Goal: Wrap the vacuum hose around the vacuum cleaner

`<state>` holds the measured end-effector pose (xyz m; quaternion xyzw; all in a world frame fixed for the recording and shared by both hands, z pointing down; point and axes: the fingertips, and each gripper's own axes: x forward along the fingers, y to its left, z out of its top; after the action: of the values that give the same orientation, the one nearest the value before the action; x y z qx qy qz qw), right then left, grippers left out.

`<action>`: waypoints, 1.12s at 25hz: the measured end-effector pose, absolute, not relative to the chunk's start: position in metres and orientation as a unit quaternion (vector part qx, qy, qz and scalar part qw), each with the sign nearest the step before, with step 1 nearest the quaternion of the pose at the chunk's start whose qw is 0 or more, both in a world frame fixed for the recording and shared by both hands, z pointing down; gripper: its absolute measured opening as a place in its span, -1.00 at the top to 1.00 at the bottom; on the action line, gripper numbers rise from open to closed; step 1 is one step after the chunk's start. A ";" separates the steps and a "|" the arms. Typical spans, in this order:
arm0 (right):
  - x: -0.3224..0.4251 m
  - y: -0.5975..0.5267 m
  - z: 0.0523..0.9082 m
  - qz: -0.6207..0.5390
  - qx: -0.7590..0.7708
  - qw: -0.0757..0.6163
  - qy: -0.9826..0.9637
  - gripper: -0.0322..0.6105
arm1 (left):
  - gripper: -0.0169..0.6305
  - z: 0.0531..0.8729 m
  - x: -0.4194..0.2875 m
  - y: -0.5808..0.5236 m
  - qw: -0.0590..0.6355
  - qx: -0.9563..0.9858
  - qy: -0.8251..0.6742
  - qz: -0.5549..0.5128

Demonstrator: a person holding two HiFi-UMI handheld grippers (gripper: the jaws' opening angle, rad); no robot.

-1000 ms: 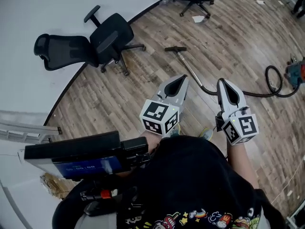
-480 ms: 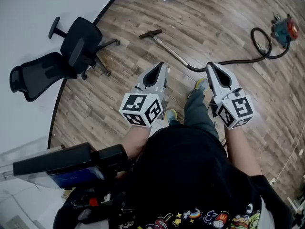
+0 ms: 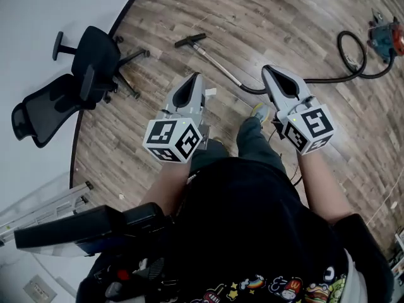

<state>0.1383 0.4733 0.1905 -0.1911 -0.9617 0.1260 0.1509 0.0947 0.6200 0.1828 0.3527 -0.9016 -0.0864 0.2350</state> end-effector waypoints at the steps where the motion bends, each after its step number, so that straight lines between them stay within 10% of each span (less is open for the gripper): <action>1: 0.129 0.466 0.194 0.124 -0.196 0.154 -0.961 0.83 | 0.95 0.184 0.085 0.612 0.234 0.350 -0.903 -0.086; 28: -0.101 0.579 0.290 0.091 -0.106 0.234 -0.962 0.82 | 0.95 0.313 -0.176 0.663 0.330 0.426 -0.836 -0.102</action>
<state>-0.1013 0.5789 0.2899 -0.1060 -0.9621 0.0909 0.2341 -0.1756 0.6635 0.3129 0.4265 -0.8359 -0.1016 0.3303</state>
